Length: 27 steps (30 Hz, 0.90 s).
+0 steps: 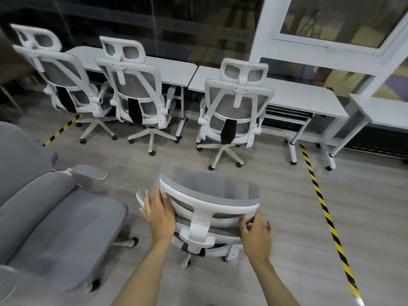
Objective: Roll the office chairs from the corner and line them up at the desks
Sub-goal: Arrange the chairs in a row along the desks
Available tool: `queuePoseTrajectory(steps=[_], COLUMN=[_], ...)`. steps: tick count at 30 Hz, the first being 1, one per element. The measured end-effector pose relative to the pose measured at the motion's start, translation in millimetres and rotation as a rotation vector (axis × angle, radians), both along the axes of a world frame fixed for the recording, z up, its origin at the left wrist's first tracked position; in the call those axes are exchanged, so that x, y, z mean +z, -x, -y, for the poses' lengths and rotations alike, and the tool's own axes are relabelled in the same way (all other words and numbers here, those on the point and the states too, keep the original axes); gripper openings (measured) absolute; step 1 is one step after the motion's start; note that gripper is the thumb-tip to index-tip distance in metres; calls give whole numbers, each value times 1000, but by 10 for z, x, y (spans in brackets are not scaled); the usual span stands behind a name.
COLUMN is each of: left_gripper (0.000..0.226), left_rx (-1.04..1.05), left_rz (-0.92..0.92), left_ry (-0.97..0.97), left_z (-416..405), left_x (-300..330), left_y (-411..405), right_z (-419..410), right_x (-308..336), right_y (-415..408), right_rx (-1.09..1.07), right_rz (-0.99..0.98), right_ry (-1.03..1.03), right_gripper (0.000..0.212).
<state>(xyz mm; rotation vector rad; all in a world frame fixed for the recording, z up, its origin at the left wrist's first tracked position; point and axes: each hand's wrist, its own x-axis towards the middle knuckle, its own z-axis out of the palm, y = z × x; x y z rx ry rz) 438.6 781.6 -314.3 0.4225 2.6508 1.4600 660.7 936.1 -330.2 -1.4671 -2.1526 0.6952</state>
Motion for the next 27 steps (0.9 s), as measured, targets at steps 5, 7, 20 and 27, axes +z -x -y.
queuePoseTrajectory(steps=[5, 7, 20, 27], left_gripper=[55, 60, 51, 55], left_rx=[-86, -97, -75, -133], left_rz=[-35, -28, -41, -43], left_ry=[64, 69, 67, 101], left_z=[-142, -237, -648, -737], left_x=[-154, -143, -174, -164], left_y=[61, 59, 139, 123], right_z=[-177, -273, -748, -811], right_x=[33, 69, 169, 77], right_y=[-11, -4, 94, -1], right_rx=[-32, -48, -51, -53], right_rz=[75, 81, 106, 69], right_ry=[7, 10, 9, 31], right_gripper=[23, 24, 31, 38])
